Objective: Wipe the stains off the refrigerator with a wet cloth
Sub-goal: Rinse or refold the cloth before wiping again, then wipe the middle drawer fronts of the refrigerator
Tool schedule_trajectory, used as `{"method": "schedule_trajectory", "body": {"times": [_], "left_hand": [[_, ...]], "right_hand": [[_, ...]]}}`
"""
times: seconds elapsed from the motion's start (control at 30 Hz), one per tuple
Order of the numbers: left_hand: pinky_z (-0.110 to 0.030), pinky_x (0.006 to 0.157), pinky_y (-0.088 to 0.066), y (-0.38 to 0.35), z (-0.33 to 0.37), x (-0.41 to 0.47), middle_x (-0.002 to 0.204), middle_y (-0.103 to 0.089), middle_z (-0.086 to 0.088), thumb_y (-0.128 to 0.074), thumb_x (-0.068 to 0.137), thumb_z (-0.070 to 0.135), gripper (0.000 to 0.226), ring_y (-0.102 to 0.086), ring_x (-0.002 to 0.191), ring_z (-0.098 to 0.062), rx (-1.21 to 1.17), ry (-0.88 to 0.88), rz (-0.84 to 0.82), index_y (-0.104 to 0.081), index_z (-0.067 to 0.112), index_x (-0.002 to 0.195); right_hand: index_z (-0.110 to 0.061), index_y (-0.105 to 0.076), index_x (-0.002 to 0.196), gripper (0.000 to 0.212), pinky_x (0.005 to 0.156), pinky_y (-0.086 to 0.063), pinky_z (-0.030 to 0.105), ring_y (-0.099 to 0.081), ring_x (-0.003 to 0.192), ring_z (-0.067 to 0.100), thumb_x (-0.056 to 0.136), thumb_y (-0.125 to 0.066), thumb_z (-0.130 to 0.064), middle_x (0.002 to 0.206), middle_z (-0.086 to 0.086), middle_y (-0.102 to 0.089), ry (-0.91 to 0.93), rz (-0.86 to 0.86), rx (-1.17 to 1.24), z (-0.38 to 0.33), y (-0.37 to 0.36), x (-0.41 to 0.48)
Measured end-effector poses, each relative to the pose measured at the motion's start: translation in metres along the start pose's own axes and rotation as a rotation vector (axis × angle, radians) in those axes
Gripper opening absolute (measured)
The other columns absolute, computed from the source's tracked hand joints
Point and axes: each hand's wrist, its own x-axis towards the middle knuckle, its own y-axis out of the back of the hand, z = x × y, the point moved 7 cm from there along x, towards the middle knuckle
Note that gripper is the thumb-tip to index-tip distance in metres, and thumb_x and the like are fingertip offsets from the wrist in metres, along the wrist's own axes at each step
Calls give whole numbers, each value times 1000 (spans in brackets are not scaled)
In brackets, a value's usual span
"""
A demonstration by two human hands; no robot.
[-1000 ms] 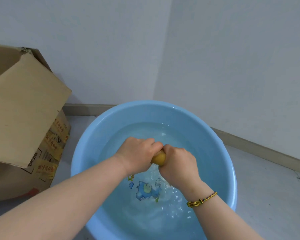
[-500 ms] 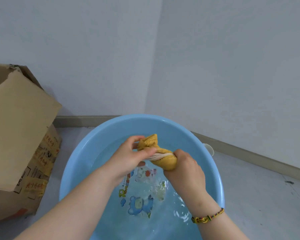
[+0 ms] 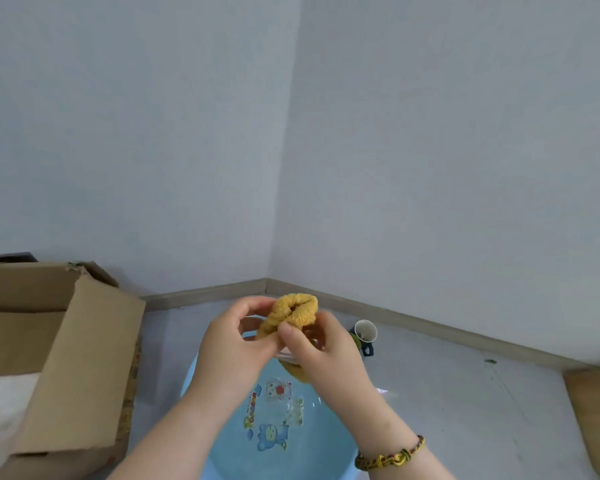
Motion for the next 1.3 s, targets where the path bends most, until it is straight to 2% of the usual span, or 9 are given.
{"method": "schedule_trajectory", "body": {"times": [0.17,0.37,0.5,0.63,0.8,0.87,1.0,1.1,1.3], "left_hand": [[-8,65,-48,1,99,-26,83,-67,12,-73,72,7,33,-61,81,2,96,-41,-130,-61,37,79],[-6,60,-47,-23,206,-66,66,-70,19,-58,74,-12,44,-63,68,3,115,-58,-386,-66,31,70],[-6,57,-47,-53,242,-101,58,-69,13,-64,74,-11,30,-64,61,-2,39,-33,-582,-67,18,70],[-29,72,-50,-85,254,-140,60,-67,3,-59,80,-8,21,-61,67,-16,-70,73,-704,-65,12,75],[-21,38,-45,-143,265,-222,57,-55,-2,-47,89,-2,16,-56,42,-9,-342,331,-812,-48,13,82],[-27,47,-51,-166,262,-262,67,-62,-4,-49,89,7,8,-61,55,-14,-390,383,-885,-49,12,96],[-33,66,-55,-213,246,-379,97,-72,-8,-58,77,25,41,-70,83,-23,-230,469,-1293,-55,10,116],[-34,67,-56,-239,245,-481,103,-70,-14,-73,65,8,55,-69,88,-26,-99,482,-1542,-57,8,117],[-43,73,-53,-286,259,-603,103,-66,-16,-65,53,0,59,-64,90,-33,-197,350,-1546,-57,10,110]], "right_hand": [[-24,-57,85,6,67,-46,12,-61,78,4,87,-56,-29,81,-9,-65,-19,125,113,-84,34,-48],[-18,-46,63,22,47,-31,10,-39,49,1,81,-52,-8,56,-9,-44,-27,282,67,-154,103,-130],[-16,-38,55,16,48,-25,14,-28,53,9,64,-50,-11,50,-10,-33,-73,406,133,-157,153,-200],[8,-51,75,28,64,-36,31,-38,67,19,62,-41,-15,69,7,-42,-62,474,266,-151,189,-274],[-9,-60,77,22,59,-41,28,-46,63,18,66,-44,-20,69,7,-48,-89,623,542,-135,224,-376],[-10,-62,79,19,61,-46,30,-55,66,21,69,-49,-21,71,9,-59,-70,710,664,-127,235,-419],[-14,-64,83,23,60,-49,29,-65,65,19,92,-45,-24,65,3,-71,-66,932,861,-100,260,-529],[-12,-65,91,25,69,-51,35,-67,78,24,84,-53,-34,75,6,-74,-42,1028,937,-78,273,-619],[-13,-58,110,31,77,-55,33,-65,98,25,80,-64,-19,107,10,-68,-106,1113,736,-34,279,-756]]}}
